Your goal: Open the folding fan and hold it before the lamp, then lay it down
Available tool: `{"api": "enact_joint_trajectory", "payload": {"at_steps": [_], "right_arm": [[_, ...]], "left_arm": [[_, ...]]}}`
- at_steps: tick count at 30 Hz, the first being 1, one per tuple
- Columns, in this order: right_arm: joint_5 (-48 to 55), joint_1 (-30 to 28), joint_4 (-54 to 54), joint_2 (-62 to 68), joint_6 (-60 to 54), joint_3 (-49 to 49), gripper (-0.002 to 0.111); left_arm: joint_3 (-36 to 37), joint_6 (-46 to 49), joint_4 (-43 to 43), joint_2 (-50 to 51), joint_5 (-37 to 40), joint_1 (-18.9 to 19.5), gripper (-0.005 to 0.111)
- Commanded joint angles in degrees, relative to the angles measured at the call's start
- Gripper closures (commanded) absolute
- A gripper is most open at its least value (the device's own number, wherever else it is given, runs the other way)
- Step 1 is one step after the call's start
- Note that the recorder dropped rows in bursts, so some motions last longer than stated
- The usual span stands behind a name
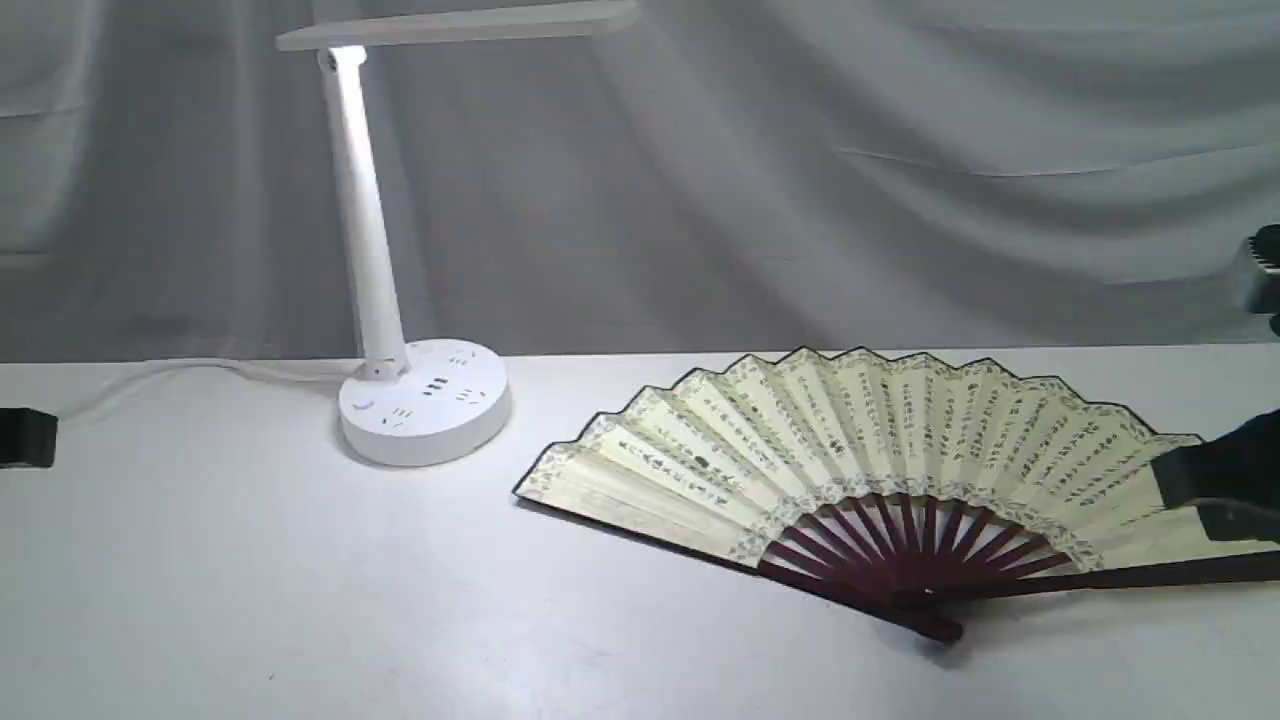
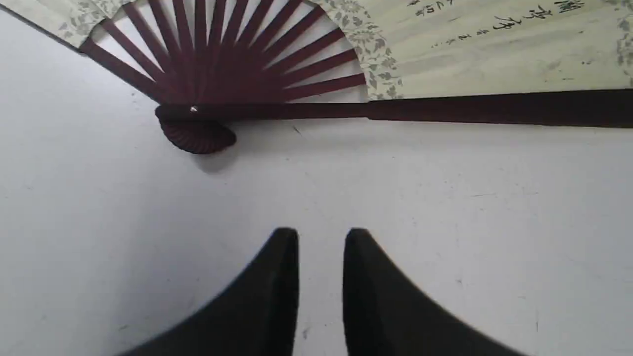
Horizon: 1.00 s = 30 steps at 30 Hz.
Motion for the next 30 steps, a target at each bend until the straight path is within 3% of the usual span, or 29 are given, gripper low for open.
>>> {"api": "enact_joint_trajectory", "payload": {"at_steps": [1, 7, 19, 24, 30], "right_arm": [[-0.7, 0.2, -1.6, -0.3, 1.4, 1.0, 0.094], [-5.5, 0.2, -1.6, -0.3, 1.4, 4.0, 0.095], [-4.7, 0.2, -4.6, -0.3, 1.4, 4.1, 0.095], [-3.0, 0.2, -7.6, -0.3, 1.4, 4.1, 0.108], [-1.9, 0.2, -9.6, -0.3, 2.0, 4.1, 0.108]], "left_arm": [[0.2, -0.3, -0.1, 1.7, 0.1, 0.1, 0.107], [0.2, 0.3, -0.1, 2.2, 0.0, 0.1, 0.107], [0.2, 1.6, -1.1, 2.2, -1.0, 0.1, 0.107], [0.2, 1.8, 0.1, 1.4, 0.0, 0.1, 0.107], [0.2, 1.8, 0.6, -0.8, 0.0, 0.1, 0.107]]}}
